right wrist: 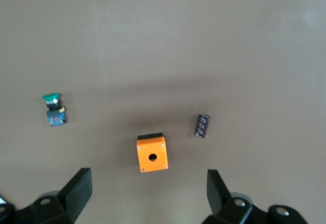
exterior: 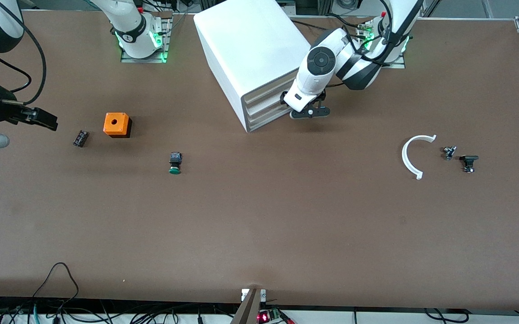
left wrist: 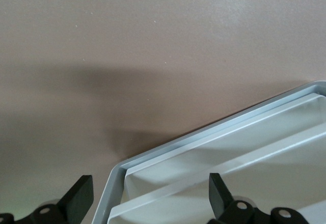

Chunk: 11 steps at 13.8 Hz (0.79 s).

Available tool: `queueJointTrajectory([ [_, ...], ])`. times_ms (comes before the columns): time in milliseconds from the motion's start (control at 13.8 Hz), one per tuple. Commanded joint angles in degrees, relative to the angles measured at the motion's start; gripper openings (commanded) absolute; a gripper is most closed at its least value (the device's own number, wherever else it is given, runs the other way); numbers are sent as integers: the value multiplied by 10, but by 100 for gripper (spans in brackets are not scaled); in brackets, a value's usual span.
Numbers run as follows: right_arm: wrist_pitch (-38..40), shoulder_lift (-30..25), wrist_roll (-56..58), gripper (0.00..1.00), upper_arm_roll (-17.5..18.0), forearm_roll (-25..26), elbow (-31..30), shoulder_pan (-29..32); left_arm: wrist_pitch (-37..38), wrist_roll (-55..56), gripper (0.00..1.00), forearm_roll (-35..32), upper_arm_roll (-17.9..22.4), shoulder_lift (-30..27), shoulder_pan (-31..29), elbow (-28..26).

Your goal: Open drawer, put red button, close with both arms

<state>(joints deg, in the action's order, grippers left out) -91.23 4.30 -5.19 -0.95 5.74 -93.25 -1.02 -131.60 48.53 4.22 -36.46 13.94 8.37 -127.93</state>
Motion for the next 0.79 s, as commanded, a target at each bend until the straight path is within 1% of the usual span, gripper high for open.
queueJointTrajectory([
  [0,-13,-54,45,100,-19,-26,-63,-5,6,-1,100,7,-5,-31,-1,-11],
  [144,-39,-64,45,100,-25,-34,-83,-5,3,0,100,7,-5,-38,-7,-7],
  [289,-60,-91,45,100,-33,-34,-122,-5,-9,0,100,7,-1,-45,-21,-4],
  [433,-61,-101,45,100,-36,-35,-134,-5,-29,-1,100,6,6,-48,-69,11],
  [578,-62,-101,45,100,-37,-35,-135,-5,-28,-3,100,4,30,-55,-104,43],
  [722,-61,-103,45,100,-37,-35,-138,-5,-5,-10,100,1,80,-66,-114,84],
])
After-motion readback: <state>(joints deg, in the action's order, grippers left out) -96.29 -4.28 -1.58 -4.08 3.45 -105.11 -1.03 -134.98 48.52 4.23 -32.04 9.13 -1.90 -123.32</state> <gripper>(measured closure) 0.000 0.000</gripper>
